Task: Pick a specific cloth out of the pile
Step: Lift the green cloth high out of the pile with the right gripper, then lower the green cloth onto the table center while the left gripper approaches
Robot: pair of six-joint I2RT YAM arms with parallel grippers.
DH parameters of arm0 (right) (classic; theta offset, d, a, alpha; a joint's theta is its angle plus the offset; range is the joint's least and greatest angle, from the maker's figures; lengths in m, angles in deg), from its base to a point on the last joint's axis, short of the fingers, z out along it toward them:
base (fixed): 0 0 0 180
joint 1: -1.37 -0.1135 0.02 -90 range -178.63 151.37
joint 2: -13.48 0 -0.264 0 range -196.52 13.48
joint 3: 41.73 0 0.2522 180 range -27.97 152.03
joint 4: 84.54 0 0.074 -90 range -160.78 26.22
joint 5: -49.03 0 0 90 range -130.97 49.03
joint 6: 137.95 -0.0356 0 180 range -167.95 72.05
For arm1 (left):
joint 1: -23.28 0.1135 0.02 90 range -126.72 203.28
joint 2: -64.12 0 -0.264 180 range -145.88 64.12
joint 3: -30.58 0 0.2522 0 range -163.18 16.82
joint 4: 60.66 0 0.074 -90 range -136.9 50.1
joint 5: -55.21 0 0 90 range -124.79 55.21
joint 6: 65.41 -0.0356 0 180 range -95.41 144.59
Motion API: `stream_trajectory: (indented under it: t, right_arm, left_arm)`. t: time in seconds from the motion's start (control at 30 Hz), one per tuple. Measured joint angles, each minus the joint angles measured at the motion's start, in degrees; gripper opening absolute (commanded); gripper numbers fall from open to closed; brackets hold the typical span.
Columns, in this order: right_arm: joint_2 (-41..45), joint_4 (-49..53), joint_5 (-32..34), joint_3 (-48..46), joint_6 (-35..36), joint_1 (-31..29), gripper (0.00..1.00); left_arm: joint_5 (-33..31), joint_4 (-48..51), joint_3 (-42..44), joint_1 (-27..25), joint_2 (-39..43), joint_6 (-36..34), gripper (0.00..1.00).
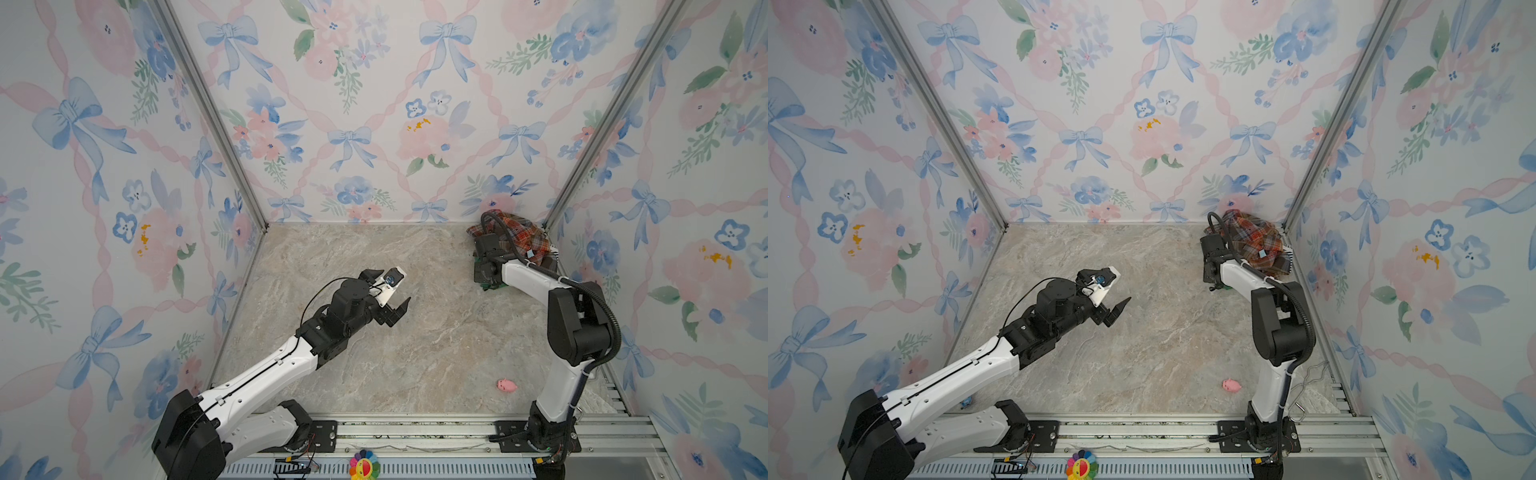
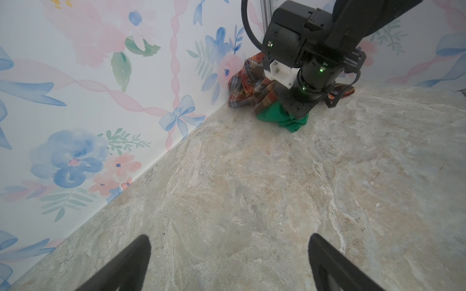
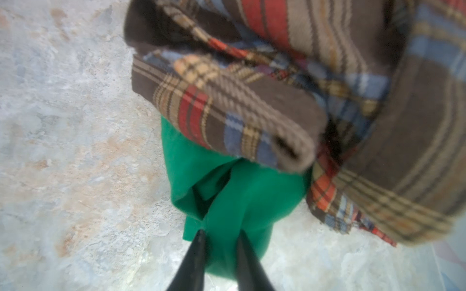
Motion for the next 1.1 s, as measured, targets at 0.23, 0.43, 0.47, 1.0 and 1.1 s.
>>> stream_trajectory:
  t: [0.23,0.43,0.47,1.0,1.1]
  right_arm:
    - [0.68,0.79,0.42,-0.02,0.42,0.15,0.0]
    - [5.35,5.42,1.51,5.49,3.65,0.94,0.0]
    - [6.01,6.6,1.55,8.63,4.26,1.42,0.0]
    - [-0.28,-11.3,-8.35,80.43,16.57,-18.95,0.0]
    - [-2.84,-16.48,-9.99,80.15,10.21,-19.19,0.0]
  left_arm:
    - [-0.11,0.0,0.0,0.0,0.0,0.0,0.98]
    - [-0.5,0.0,0.0,0.0,0.07,0.0,0.98]
    - [-0.5,0.0,0.0,0.0,0.09,0.0,0.98]
    - [-0.52,-0.09,0.0,1.77,3.08,0.0,0.98]
    - [-0.87,-0.5,0.0,3.65,4.0,0.0,0.98]
